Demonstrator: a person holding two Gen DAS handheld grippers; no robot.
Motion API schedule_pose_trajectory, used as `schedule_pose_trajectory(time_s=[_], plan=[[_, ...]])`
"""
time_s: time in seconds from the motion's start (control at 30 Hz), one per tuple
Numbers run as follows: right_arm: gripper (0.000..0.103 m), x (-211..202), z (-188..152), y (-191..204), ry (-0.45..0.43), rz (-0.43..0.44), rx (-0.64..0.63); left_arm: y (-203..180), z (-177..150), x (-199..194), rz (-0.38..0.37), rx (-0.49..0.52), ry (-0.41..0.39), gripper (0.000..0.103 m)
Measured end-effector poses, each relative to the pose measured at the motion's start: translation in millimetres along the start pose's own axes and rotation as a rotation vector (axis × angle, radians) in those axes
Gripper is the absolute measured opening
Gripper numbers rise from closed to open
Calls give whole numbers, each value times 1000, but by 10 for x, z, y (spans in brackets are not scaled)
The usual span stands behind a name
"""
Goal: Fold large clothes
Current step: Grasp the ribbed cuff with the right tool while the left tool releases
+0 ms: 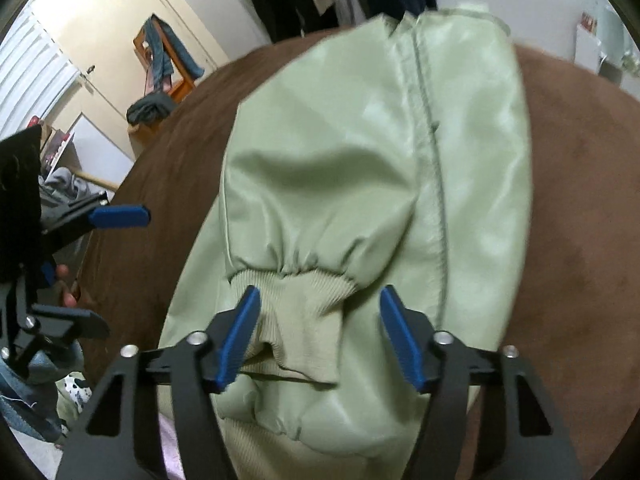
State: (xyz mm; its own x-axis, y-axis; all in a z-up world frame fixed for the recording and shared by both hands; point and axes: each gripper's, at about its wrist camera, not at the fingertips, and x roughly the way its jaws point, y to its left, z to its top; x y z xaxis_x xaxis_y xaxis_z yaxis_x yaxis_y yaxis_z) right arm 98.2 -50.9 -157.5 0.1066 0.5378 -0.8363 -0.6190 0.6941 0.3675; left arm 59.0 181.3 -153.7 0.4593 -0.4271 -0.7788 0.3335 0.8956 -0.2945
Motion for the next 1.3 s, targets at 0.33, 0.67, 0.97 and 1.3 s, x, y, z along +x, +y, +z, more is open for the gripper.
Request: schedule_pose_trajectory(time_s=[0.33,0.67,0.97,1.3], plan=[[6,-186,-8,138,-67,-65,-51,182,-100,-64,34,-49,-17,97],[6,-788,-213,96,-105,-58,31,172,-35,-120,55,-46,-47,97],[7,-228,-585,-33,42,-58,112,165,97,79,48,-14,-30,97],[26,-261,-551,77,56,-88,86,137,243,161,68,6,-50,97]])
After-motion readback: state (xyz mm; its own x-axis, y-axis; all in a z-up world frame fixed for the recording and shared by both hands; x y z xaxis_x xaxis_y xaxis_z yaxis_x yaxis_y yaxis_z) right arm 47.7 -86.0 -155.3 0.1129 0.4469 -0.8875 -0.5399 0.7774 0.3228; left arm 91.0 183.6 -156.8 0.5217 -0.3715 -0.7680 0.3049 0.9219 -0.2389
